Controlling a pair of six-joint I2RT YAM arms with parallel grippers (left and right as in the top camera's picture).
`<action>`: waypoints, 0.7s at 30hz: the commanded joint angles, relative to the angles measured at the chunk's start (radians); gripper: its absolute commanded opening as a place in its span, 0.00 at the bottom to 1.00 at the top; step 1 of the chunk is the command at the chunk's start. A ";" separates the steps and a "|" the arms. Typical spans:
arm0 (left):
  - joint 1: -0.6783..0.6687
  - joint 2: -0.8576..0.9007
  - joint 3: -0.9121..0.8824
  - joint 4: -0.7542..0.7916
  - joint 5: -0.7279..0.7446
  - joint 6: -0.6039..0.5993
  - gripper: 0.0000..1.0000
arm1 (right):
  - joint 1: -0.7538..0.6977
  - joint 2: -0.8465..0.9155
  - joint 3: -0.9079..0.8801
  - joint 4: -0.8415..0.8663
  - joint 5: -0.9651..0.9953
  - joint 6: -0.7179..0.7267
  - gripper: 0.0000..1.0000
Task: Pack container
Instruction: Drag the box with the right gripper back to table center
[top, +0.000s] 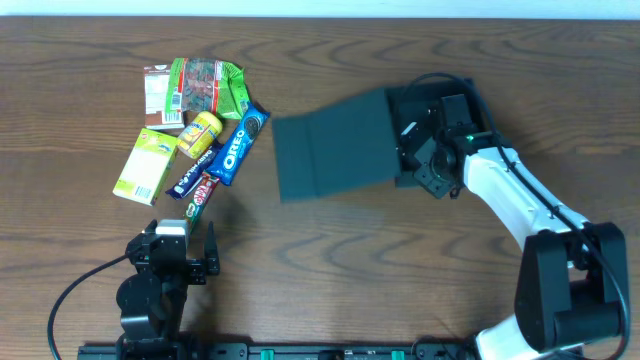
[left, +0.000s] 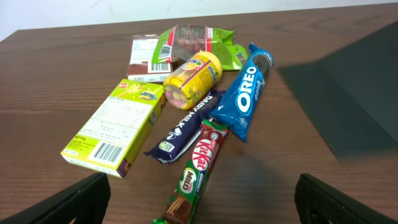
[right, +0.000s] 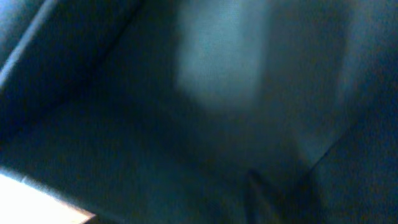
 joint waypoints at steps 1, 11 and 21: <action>0.003 -0.006 -0.020 -0.005 0.000 -0.012 0.96 | 0.004 0.009 0.000 0.002 0.103 0.013 0.28; 0.003 -0.006 -0.020 -0.006 0.000 -0.012 0.96 | 0.007 0.009 0.000 0.000 0.137 0.132 0.13; 0.003 -0.006 -0.020 -0.006 0.000 -0.012 0.96 | 0.195 0.009 0.000 0.130 -0.277 0.723 0.02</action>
